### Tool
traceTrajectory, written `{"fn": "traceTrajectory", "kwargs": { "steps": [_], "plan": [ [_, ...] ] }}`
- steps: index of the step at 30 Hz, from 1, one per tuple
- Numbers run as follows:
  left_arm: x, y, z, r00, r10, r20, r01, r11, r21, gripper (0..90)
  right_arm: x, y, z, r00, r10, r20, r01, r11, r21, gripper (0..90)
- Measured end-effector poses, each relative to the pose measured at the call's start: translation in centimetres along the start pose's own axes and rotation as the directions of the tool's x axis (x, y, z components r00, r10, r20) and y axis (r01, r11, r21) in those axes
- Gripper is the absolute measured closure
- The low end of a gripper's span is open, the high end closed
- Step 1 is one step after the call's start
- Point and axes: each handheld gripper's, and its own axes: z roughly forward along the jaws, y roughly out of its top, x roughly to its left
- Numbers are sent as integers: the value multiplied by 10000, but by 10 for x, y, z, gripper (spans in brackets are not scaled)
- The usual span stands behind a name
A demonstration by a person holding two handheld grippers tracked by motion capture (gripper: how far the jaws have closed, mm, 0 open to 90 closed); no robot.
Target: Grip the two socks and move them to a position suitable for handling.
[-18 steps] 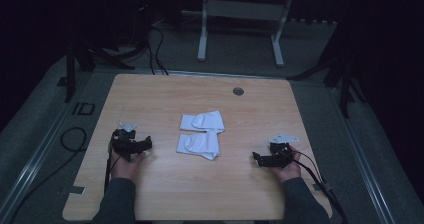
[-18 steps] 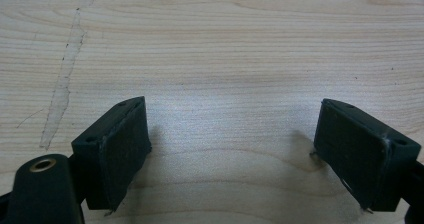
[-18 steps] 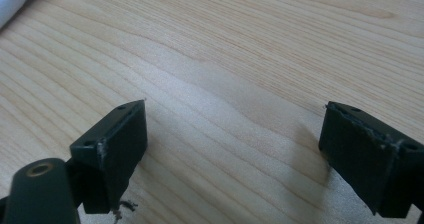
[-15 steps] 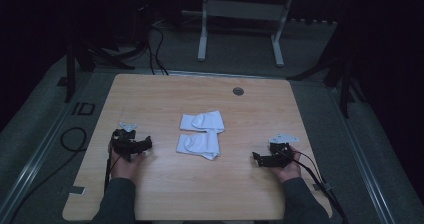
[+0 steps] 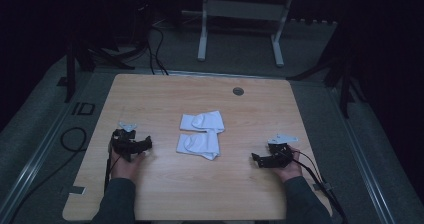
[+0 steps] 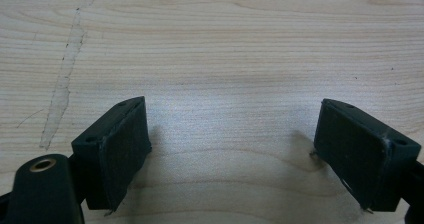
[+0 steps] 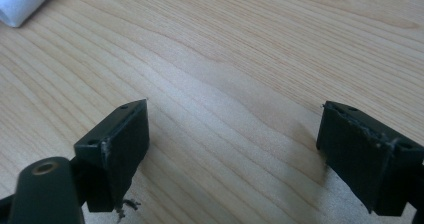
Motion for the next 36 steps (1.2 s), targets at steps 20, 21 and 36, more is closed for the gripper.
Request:
{"fn": "traceTrajectory", "kwargs": {
  "steps": [20, 21, 36],
  "plan": [
    [0, 0, 0, 10000, 3, 9, -3, 10000, -11, 145, -1, 12, -1, 9983, -497, -308, 516, 9968, 611, 287],
    [0, 0, 0, 10000, 16, 11, -16, 10000, -1, 144, 1, 14, -1, 9975, -647, -275, 664, 9954, 692, 300],
    [0, 0, 0, 10000, 4, 5, -4, 10000, 0, 145, 29, 50, -27, 9661, -2493, -666, 2561, 9579, 1295, 359]
  ]
}}
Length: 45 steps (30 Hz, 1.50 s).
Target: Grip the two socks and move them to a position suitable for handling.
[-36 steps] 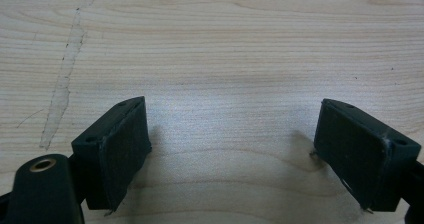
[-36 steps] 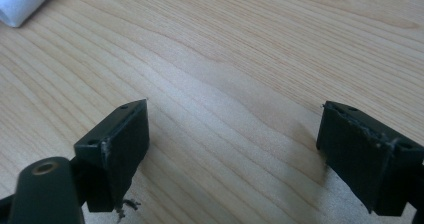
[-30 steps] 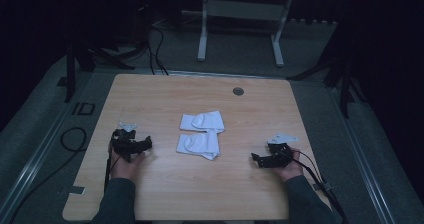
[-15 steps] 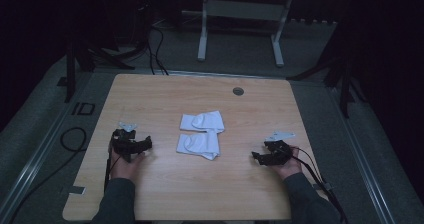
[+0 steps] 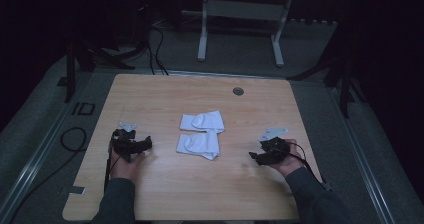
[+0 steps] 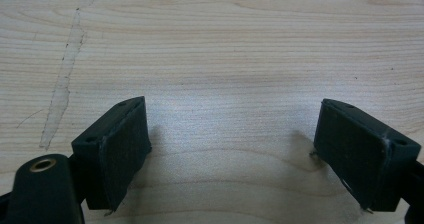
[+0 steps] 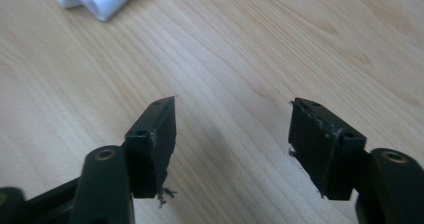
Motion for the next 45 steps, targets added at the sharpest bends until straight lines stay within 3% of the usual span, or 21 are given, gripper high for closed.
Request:
{"fn": "traceTrajectory", "kwargs": {
  "steps": [8, 14, 19, 27, 30, 37, 41, 45],
  "plan": [
    [0, 0, 0, 10000, 18, 5, -18, 10000, 9, 146, 10, 21, -3, 9943, -867, -619, 900, 9945, 533, 422],
    [0, 0, 0, 10000, 21, 7, -21, 10000, 6, 147, 15, 33, 5, 9903, -1043, -916, 1109, 9914, 693, 491],
    [0, 0, 0, 10000, 28, 12, -28, 10000, 7, 147, 24, 48, 20, 9861, -1184, -1169, 1256, 9905, 568, 611],
    [0, 0, 0, 10000, 41, 24, -41, 10000, 1, 148, 40, 70, 39, 9838, -1482, -1008, 1531, 9873, 426, 832],
    [0, 0, 0, 10000, 39, 31, -39, 10000, -7, 149, 44, 79, 47, 9868, -1272, -1003, 1306, 9910, 283, 844],
    [0, 0, 0, 10000, 67, 52, -67, 10000, -3, 149, 60, 98, 69, 9828, -1333, -1279, 1369, 9904, 197, 884],
    [0, 1, 1, 9999, 88, 63, -88, 10000, -8, 149, 69, 105, 92, 9785, -1525, -1385, 1623, 9847, 627, 882],
    [0, 1, 1, 9999, 106, 75, -106, 9999, -18, 150, 71, 101, 97, 9765, -1507, -1541, 1640, 9834, 780, 879]
  ]
}}
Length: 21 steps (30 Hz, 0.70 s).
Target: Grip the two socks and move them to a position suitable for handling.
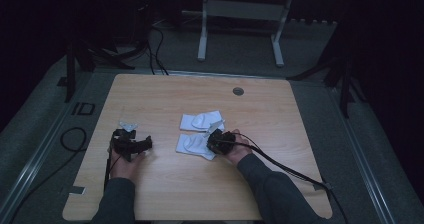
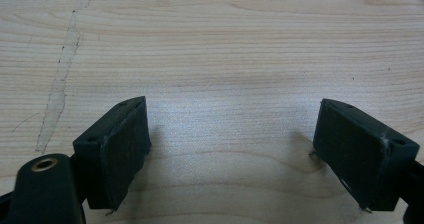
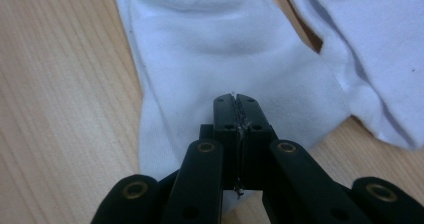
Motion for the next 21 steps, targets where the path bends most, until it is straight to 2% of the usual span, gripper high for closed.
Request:
{"fn": "traceTrajectory", "kwargs": {
  "steps": [6, 11, 17, 21],
  "plan": [
    [0, 0, 0, 10000, 0, 0, 0, 10000, 11, 150, 11, -2, -4, 9976, -644, -247, 649, 9977, 181, 871],
    [0, 0, 0, 10000, 0, 0, 0, 10000, 2, 150, 16, -6, -8, 9946, -950, -415, 960, 9951, 237, 871],
    [0, 0, 0, 10000, -1, 0, 1, 10000, 2, 150, 8, -17, -14, 9941, -829, -702, 854, 9958, 331, 866],
    [0, 0, 0, 10000, -2, 0, 2, 10000, 2, 150, 5, -19, -19, 9947, -885, -519, 920, 9934, 682, 823]
  ]
}}
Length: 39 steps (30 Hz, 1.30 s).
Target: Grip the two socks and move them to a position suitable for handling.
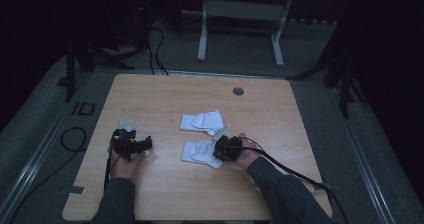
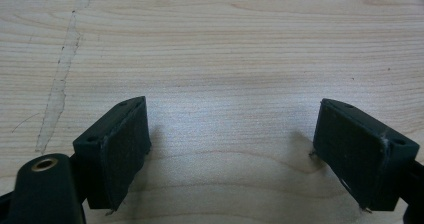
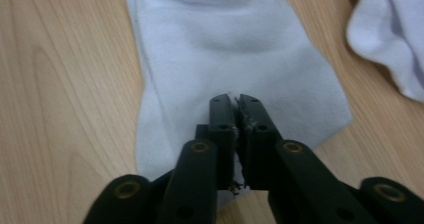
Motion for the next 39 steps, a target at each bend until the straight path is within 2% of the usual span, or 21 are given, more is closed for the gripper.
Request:
{"fn": "traceTrajectory", "kwargs": {
  "steps": [3, 5, 7, 11, 18, 21, 23, 26, 30, 31, 32, 34, 36, 39],
  "plan": [
    [0, 0, 0, 10000, 6, 7, -6, 10000, -2, 150, 0, 5, -6, 9993, -89, 368, 90, 10000, -27, 825],
    [0, 0, 0, 10000, 8, 4, -8, 10000, 3, 150, 0, 14, -13, 9996, 29, 272, -18, 9992, -389, 825],
    [0, 0, 0, 10000, 4, 8, -4, 10000, -3, 150, 1, 22, -17, 9995, -32, 325, 46, 9990, -450, 825],
    [0, 0, 0, 10000, 5, 8, -5, 10000, 0, 150, 6, 39, -18, 9999, -119, 90, 124, 9979, -632, 814],
    [0, 0, 0, 10000, 5, 6, -5, 10000, 13, 150, 24, 64, -2, 9987, -400, -312, 383, 9978, -544, 748],
    [0, 0, 0, 10000, 4, 4, -4, 10000, 6, 150, 26, 68, 4, 9974, -421, -586, 383, 9971, -656, 717],
    [0, 0, 0, 10000, 13, 14, -13, 10000, 10, 150, 28, 69, 9, 9981, -433, -444, 413, 9981, -449, 681],
    [0, 0, 0, 10000, 13, 14, -13, 10000, 12, 150, 30, 73, 12, 9971, -488, -576, 458, 9975, -530, 629],
    [0, 0, 0, 10000, 10, 15, -10, 10000, 2, 150, 32, 76, 17, 9967, -489, -648, 469, 9984, -317, 597],
    [0, 0, 0, 10000, 12, 14, -12, 10000, 5, 150, 29, 74, 24, 9980, -283, -562, 284, 9996, 21, 599],
    [0, 0, 0, 10000, 10, 14, -10, 10000, 3, 150, 28, 73, 26, 9984, -192, -538, 200, 9997, 137, 612],
    [0, 0, 0, 10000, 12, 14, -12, 10000, 3, 150, 26, 72, 29, 9985, -104, -528, 119, 9996, 274, 711],
    [0, 0, 0, 10000, 11, 14, -11, 10000, 2, 150, 26, 73, 27, 9986, -236, -464, 246, 9995, 218, 825],
    [0, 0, 0, 10000, 11, 16, -11, 10000, 5, 150, 25, 73, 20, 9994, -220, -284, 222, 9997, 56, 866]
  ]
}}
